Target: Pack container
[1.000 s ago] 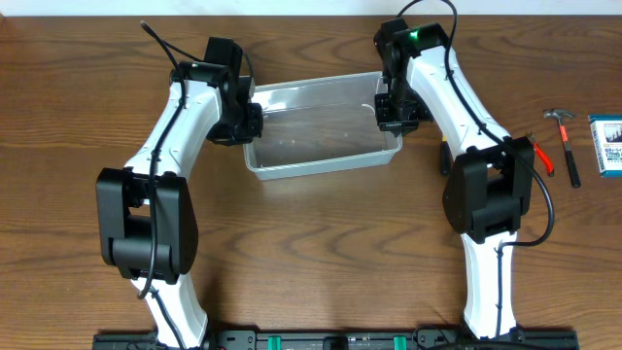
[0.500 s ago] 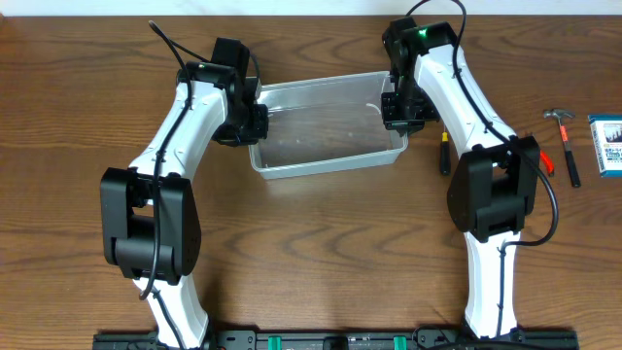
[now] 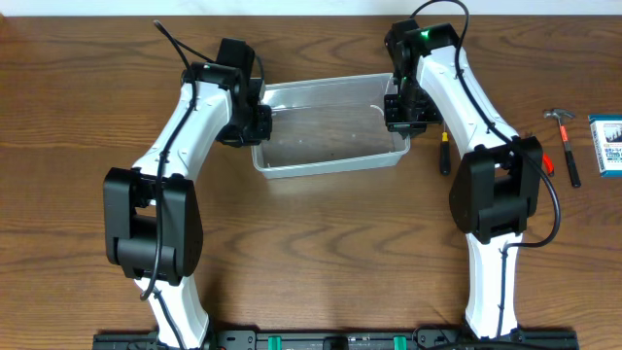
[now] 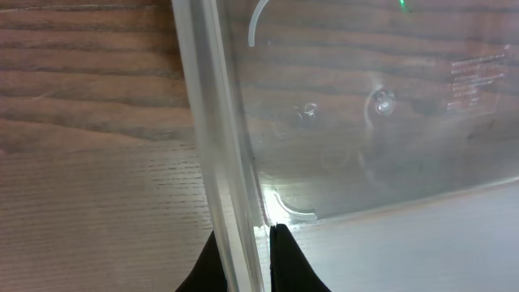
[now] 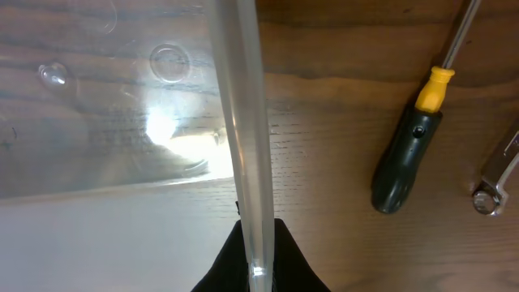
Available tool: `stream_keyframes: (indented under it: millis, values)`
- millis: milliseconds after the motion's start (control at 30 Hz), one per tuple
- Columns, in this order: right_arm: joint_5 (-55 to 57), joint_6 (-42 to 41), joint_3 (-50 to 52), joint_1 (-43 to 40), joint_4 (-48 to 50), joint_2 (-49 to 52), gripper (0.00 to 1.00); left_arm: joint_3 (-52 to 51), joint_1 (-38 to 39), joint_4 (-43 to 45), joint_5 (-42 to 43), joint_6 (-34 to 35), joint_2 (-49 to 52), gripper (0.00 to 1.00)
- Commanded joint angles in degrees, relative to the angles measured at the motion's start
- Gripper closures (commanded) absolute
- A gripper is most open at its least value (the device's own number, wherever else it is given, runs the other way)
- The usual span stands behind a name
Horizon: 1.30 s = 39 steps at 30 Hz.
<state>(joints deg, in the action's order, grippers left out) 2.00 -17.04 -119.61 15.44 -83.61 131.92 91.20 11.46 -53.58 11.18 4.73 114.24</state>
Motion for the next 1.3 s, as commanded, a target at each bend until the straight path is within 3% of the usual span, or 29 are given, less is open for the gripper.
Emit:
stream_keyframes:
  millis: [0,1267]
  values:
    - [0.8,-3.6,1.7,-0.5,0.0,0.7,0.99,-0.7,1.4,-0.3,1.9,0.3,0.8,0.94]
    - [2.3,-7.8,1.7,-2.2,-1.9,0.7,0.99,-0.7,2.7,0.2,3.4,0.3,0.8,0.94]
